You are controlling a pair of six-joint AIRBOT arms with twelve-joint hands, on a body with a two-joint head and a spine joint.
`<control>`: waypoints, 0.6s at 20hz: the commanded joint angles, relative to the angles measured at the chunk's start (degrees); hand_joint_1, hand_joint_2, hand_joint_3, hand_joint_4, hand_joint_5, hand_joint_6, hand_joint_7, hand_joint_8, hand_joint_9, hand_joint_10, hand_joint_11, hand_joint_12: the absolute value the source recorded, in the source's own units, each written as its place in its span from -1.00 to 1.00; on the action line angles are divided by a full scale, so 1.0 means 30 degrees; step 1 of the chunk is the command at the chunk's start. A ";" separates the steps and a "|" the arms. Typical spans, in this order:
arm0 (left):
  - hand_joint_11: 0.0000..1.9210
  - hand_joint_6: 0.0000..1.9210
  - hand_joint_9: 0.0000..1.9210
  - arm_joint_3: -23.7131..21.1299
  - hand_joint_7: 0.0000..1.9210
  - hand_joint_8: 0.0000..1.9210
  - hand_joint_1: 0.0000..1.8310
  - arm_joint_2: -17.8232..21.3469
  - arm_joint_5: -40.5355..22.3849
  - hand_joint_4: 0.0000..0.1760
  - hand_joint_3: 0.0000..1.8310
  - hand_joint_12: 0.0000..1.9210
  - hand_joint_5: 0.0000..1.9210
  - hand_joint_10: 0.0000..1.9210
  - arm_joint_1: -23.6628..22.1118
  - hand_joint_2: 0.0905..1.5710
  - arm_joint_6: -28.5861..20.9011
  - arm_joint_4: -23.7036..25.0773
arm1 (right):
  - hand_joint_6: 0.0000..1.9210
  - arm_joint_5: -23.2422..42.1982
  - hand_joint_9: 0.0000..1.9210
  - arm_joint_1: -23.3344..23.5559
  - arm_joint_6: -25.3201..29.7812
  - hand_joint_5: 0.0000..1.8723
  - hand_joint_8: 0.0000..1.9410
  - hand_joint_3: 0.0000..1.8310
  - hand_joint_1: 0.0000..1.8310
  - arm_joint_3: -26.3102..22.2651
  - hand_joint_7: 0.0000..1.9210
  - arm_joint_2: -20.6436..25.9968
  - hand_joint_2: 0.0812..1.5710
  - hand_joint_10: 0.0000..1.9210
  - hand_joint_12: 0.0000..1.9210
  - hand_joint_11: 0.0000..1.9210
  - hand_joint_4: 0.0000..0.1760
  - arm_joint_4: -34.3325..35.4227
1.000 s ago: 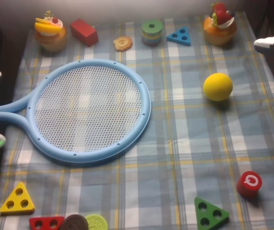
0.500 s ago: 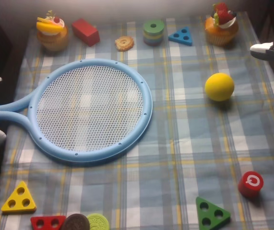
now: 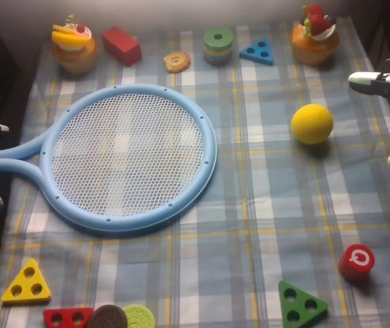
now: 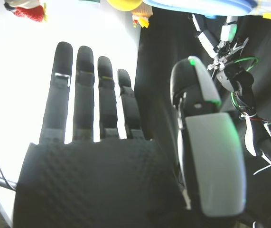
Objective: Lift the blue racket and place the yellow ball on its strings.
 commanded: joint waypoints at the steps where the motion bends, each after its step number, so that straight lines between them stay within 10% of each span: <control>1: -0.92 -1.00 -0.59 0.0157 -0.60 -1.00 0.03 0.0021 -0.1133 1.00 -1.00 -0.29 -0.72 -1.00 -0.0128 -0.03 0.0104 0.0240 | -1.00 0.2221 -0.49 0.0330 0.0180 -0.75 -1.00 -1.00 -0.35 0.0052 -0.58 -0.0024 0.58 -0.99 -0.41 -0.69 -0.65 0.0391; 5: -0.96 -0.99 -0.56 0.0216 -0.53 -0.99 0.03 -0.0023 -0.1118 1.00 -0.99 -0.28 -0.61 -1.00 -0.0017 0.04 0.0104 -0.0039 | -1.00 0.2221 -0.48 0.0334 0.0228 -0.75 -1.00 -1.00 -0.32 0.0050 -0.57 -0.0045 0.58 -0.99 -0.41 -0.69 -0.68 0.0391; 8: -0.85 -0.97 -0.28 0.0254 -0.08 -0.99 -0.02 -0.0054 -0.1111 -0.95 -1.00 -0.29 -0.01 -0.99 0.0123 0.13 0.0104 -0.0278 | -1.00 0.2221 -0.48 0.0334 0.0241 -0.76 -1.00 -1.00 -0.32 0.0046 -0.57 -0.0055 0.58 -1.00 -0.37 -0.72 -0.63 0.0393; 11: -0.75 -0.94 -0.12 0.0249 0.07 -0.96 0.01 -0.0063 -0.1116 -1.00 -1.00 -0.14 0.18 -0.96 0.0153 0.12 0.0104 -0.0347 | -1.00 0.2221 -0.51 0.0321 0.0262 -0.75 -1.00 -1.00 -0.29 0.0048 -0.58 -0.0057 0.58 -1.00 -0.37 -0.75 -0.72 0.0395; 12: -0.76 -0.58 -0.12 0.0241 0.01 -0.67 -0.04 -0.0065 -0.1126 -1.00 -0.98 0.04 0.07 -0.77 0.0153 0.13 0.0104 -0.0385 | -1.00 0.2221 -0.52 0.0321 0.0262 -0.76 -1.00 -1.00 -0.31 0.0050 -0.59 -0.0061 0.59 -1.00 -0.38 -0.75 -0.81 0.0395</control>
